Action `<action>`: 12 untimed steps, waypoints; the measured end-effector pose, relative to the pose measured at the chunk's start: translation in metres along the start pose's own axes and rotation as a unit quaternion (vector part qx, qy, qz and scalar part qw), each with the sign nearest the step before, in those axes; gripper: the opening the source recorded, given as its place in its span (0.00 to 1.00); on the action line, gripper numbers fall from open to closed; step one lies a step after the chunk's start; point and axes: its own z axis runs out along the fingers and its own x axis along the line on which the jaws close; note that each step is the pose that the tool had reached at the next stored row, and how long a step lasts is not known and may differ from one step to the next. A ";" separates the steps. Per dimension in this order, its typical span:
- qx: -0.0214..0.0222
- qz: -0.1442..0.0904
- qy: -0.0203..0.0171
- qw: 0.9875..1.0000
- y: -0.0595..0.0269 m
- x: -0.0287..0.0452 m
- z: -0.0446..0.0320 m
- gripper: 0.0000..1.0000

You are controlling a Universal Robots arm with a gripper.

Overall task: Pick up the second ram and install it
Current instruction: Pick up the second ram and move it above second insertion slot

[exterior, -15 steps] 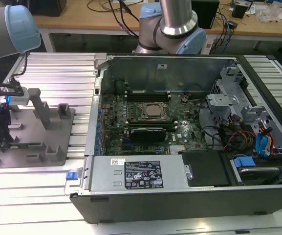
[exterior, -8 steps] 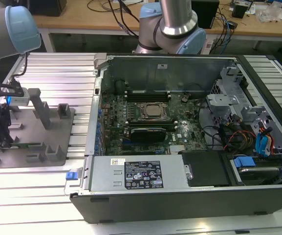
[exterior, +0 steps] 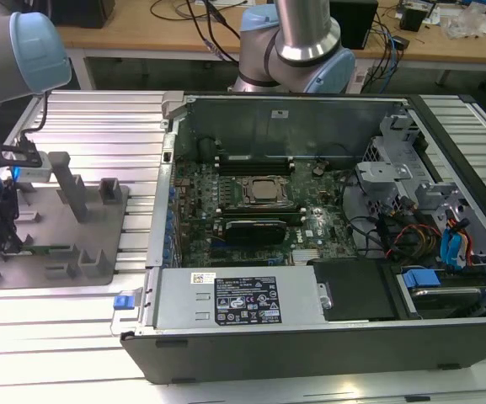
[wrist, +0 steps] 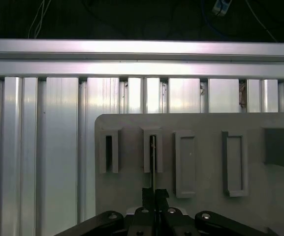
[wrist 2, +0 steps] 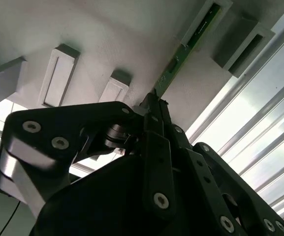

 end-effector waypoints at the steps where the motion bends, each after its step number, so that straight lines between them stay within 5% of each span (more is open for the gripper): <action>1: 0.000 0.000 0.000 1.000 0.0000 0.0000 0.0002 0.09; 6: 0.000 0.000 0.000 1.000 -0.0001 -0.0001 -0.0005 0.09; 12: 0.000 0.000 0.000 1.000 0.0009 -0.0005 -0.0260 0.09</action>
